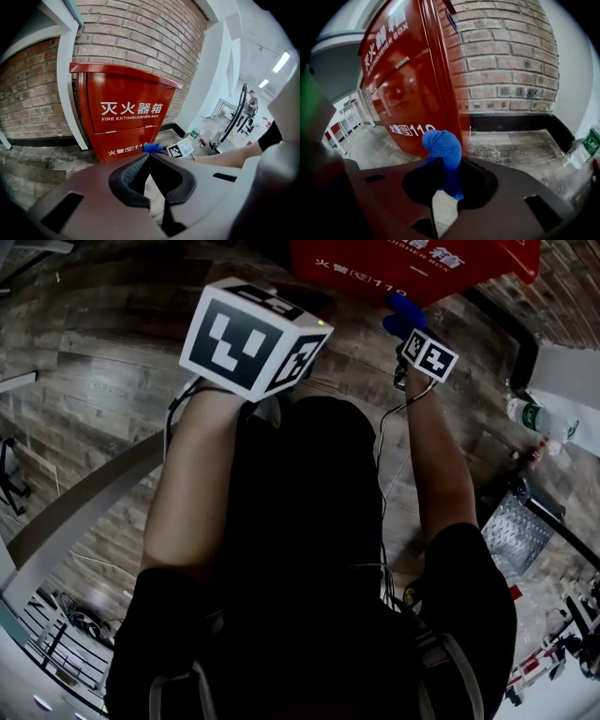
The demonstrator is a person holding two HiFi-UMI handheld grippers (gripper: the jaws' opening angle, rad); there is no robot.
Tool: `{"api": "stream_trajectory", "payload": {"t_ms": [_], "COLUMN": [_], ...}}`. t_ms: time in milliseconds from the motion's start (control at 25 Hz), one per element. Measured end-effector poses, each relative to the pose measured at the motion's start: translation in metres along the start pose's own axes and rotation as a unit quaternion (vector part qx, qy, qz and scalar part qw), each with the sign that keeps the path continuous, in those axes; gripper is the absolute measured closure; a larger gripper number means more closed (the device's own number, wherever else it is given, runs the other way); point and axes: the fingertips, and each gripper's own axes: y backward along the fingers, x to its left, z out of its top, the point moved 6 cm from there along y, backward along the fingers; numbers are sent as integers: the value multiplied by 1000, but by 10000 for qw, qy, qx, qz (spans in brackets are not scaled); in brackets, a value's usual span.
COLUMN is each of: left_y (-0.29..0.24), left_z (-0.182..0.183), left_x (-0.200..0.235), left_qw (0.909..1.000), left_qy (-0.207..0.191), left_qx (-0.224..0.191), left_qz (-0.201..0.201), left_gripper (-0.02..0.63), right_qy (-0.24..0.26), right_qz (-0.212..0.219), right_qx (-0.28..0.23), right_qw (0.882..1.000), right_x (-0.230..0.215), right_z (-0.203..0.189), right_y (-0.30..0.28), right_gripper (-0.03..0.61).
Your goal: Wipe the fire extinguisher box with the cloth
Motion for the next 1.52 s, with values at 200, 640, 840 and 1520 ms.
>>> {"api": "stream_trajectory", "payload": {"t_ms": [200, 640, 840, 1520], "left_y": [-15, 129, 245, 433], "left_z": [19, 94, 162, 290], "left_x": [2, -80, -155, -309], "left_qw": [9997, 9943, 9968, 9832], "left_qy": [-200, -174, -166, 266], "left_qx": [125, 721, 316, -1726], "left_qz": [-60, -763, -716, -523], "left_gripper": [606, 606, 606, 606], "right_qy": [268, 613, 439, 580], "right_qz": [383, 698, 598, 504], "right_qx": [-513, -736, -1235, -2813], "right_qw": [9976, 9929, 9896, 9565], "right_x": [34, 135, 156, 169], "right_z": [47, 188, 266, 369], "right_y": [94, 339, 492, 787], "right_gripper": [489, 489, 489, 489]}}
